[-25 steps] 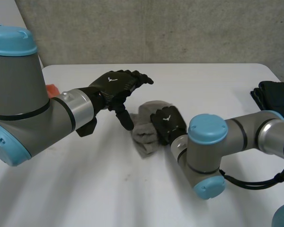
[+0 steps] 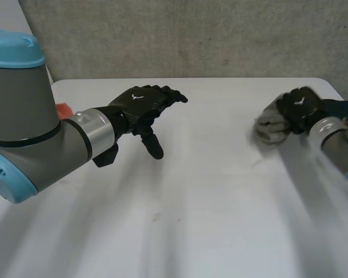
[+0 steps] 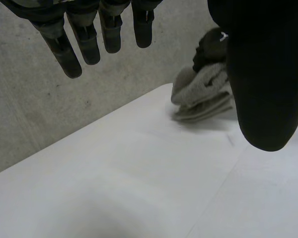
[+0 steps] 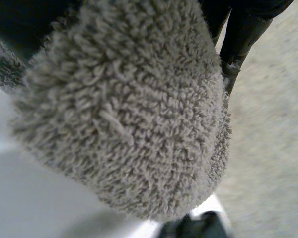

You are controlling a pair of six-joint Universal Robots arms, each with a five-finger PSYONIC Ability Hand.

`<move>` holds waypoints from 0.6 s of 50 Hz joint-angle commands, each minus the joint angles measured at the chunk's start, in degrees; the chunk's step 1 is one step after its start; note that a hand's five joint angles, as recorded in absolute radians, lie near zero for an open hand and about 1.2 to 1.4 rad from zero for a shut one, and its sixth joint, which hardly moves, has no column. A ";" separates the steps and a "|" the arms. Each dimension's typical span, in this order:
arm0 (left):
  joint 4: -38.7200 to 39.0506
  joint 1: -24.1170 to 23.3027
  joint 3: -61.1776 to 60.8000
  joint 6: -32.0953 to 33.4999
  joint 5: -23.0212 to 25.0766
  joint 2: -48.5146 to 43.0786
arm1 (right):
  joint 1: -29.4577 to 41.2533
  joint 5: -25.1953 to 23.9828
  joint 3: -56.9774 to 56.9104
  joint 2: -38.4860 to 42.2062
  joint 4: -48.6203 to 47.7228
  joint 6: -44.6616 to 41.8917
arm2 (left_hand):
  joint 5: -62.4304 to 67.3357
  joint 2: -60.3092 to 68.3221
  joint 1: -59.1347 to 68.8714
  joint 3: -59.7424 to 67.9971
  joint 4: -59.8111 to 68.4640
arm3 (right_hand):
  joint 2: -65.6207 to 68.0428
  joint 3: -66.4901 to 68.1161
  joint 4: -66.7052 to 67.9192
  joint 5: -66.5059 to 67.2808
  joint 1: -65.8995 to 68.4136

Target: Fold the laundry.

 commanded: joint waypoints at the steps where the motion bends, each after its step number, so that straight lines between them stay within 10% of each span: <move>1: 0.00 0.18 0.00 0.00 0.00 0.01 | -4.52 -5.49 -15.79 3.06 -2.64 5.77 | -1.63 -0.46 0.05 -0.93 -0.60 | 14.14 17.10 13.60 19.41 28.30; 12: 0.00 0.62 -0.09 -0.88 0.00 0.01 | -13.13 -7.59 -32.42 10.36 -10.03 21.42 | -1.80 -0.63 -0.11 -1.10 -0.77 | 14.14 17.10 13.60 19.41 28.30; 30: 1.49 0.10 -1.14 -1.15 -0.09 -0.69 | -29.22 -23.67 -26.19 21.26 -6.70 17.13 | -1.63 -0.46 0.06 -0.93 -0.60 | 14.04 16.99 13.49 19.30 28.20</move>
